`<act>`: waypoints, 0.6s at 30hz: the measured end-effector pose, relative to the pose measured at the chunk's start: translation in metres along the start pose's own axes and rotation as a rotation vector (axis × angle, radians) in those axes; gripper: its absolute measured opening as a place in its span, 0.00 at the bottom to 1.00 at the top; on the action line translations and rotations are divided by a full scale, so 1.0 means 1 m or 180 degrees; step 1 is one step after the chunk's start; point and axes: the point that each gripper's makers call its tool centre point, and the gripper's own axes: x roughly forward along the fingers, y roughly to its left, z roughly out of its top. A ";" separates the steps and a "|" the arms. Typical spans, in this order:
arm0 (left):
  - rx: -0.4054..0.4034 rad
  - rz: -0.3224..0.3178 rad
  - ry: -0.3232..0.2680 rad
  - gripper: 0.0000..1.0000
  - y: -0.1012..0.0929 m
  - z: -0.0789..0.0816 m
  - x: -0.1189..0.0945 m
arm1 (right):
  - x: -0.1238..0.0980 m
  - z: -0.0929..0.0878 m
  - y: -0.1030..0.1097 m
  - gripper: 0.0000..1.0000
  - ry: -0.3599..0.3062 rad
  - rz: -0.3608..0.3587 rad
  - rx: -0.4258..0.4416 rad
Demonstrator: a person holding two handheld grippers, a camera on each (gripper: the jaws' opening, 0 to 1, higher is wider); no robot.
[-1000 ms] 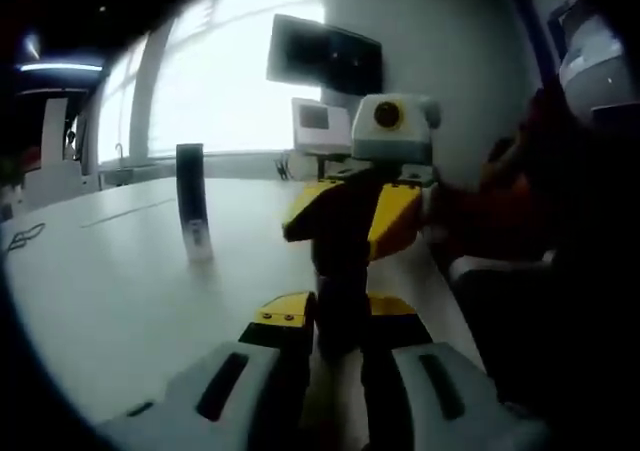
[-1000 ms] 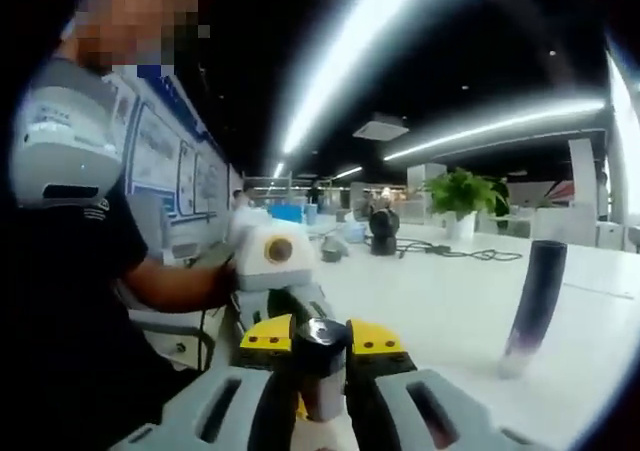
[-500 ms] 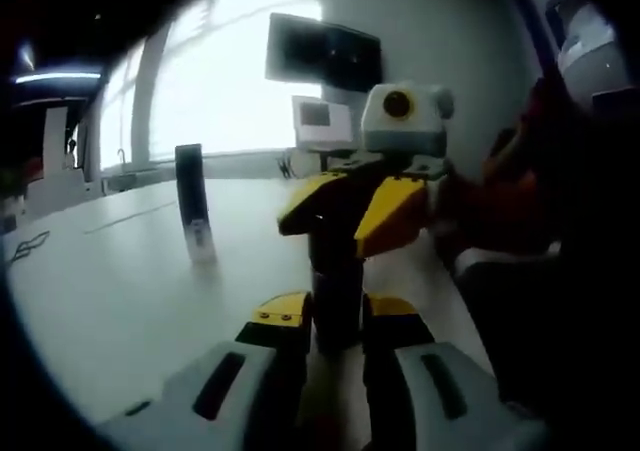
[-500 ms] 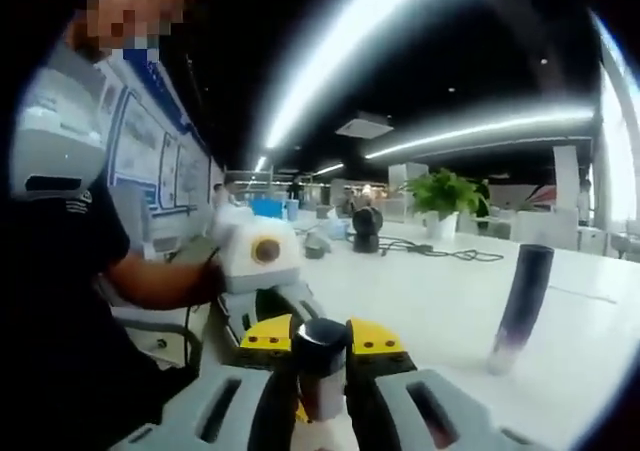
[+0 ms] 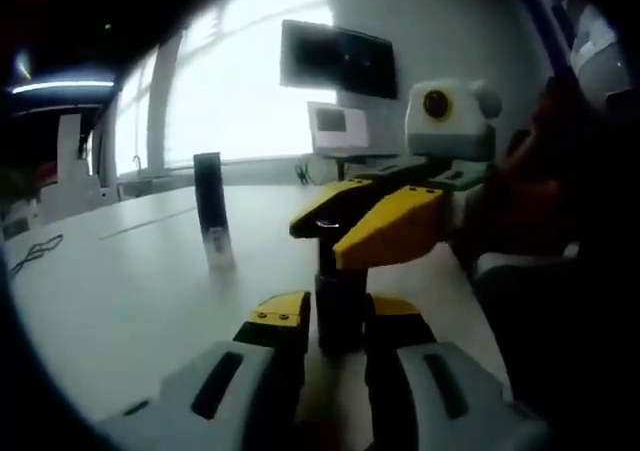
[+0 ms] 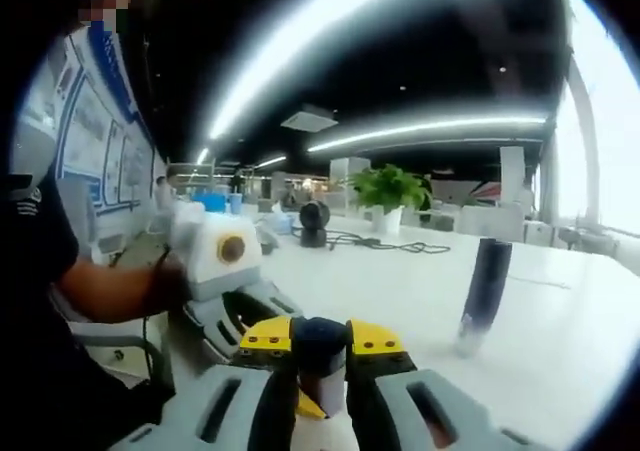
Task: Pick up cosmetic bottle twist off cap place on table pick up cap screw tight cap place on table
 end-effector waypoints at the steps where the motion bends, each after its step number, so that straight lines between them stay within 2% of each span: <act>1: 0.0017 -0.0002 -0.0001 0.12 0.000 0.000 0.000 | 0.000 0.000 0.000 0.12 -0.0005 -0.0018 -0.0001; 9: 0.0104 -0.0016 0.0004 0.10 -0.002 0.000 0.002 | -0.001 0.000 -0.001 0.12 -0.0043 -0.0076 0.0016; 18: 0.0057 -0.0058 0.0012 0.08 -0.003 0.000 0.002 | -0.002 0.000 -0.001 0.12 -0.0102 0.0036 0.0027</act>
